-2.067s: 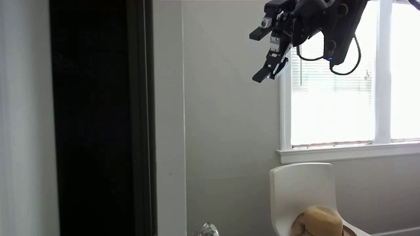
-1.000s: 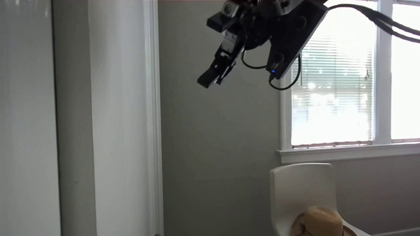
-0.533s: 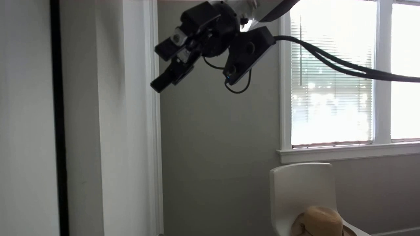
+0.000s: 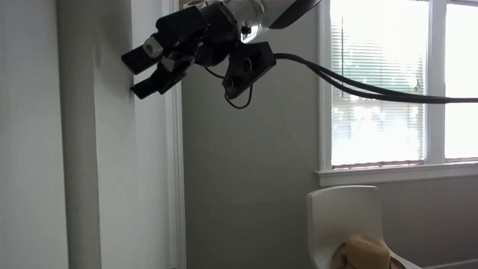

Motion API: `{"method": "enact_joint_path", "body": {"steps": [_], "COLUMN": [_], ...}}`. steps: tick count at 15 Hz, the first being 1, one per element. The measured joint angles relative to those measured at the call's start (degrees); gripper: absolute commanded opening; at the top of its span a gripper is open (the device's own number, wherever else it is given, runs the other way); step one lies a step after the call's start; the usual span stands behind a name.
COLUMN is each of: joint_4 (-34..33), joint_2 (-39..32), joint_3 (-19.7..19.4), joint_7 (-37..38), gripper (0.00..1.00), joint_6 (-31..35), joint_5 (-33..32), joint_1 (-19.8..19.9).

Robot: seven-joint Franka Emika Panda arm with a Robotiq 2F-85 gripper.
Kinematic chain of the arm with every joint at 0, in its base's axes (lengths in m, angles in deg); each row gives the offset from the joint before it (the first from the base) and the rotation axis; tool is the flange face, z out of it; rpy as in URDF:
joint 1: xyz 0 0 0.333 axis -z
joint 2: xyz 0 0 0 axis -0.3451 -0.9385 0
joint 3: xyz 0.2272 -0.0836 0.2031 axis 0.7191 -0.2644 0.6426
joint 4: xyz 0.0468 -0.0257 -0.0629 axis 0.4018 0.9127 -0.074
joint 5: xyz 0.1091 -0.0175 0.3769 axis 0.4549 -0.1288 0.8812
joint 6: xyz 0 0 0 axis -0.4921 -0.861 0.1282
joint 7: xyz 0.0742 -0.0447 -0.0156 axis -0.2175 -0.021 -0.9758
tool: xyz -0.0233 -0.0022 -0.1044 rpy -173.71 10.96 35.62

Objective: Close the door completely

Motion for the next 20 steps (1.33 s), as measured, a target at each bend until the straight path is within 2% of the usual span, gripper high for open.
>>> {"method": "enact_joint_path", "body": {"steps": [10, 13, 15, 17, 20], "joint_4": [-0.8, -1.0, -1.0, -0.9, -0.8], "joint_2": [-0.9, 0.5, 2.9, 5.8, 10.2], "joint_3": [0.3, -0.6, -1.8, -3.0, -4.5], "joint_7": [-0.6, 7.4, 14.4, 21.1, 30.2], "gripper": [1.00, 1.00, 1.00, 1.00, 1.00], "joint_6": [0.4, 3.3, 2.8, -0.1, -7.8], "joint_5": [0.2, -4.5, -9.3, -13.9, -19.5], "joint_1": [0.0, 0.0, 0.3, 1.2, 2.7]}}
